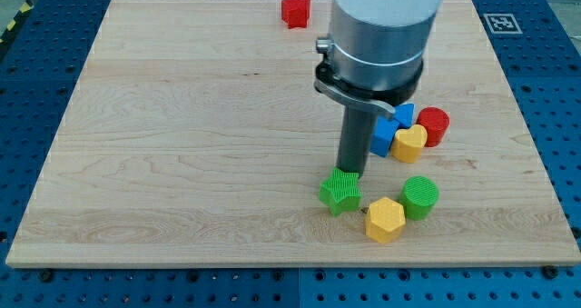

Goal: Point your arm at the red circle

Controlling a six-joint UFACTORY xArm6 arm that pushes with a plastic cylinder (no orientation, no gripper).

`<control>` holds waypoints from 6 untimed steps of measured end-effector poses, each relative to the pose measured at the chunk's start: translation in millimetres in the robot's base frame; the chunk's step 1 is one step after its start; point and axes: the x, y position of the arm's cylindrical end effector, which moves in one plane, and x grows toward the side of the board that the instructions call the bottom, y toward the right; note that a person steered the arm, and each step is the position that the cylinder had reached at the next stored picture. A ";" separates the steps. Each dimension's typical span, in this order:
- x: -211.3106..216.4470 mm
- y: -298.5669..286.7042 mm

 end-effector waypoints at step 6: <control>-113.5 125.7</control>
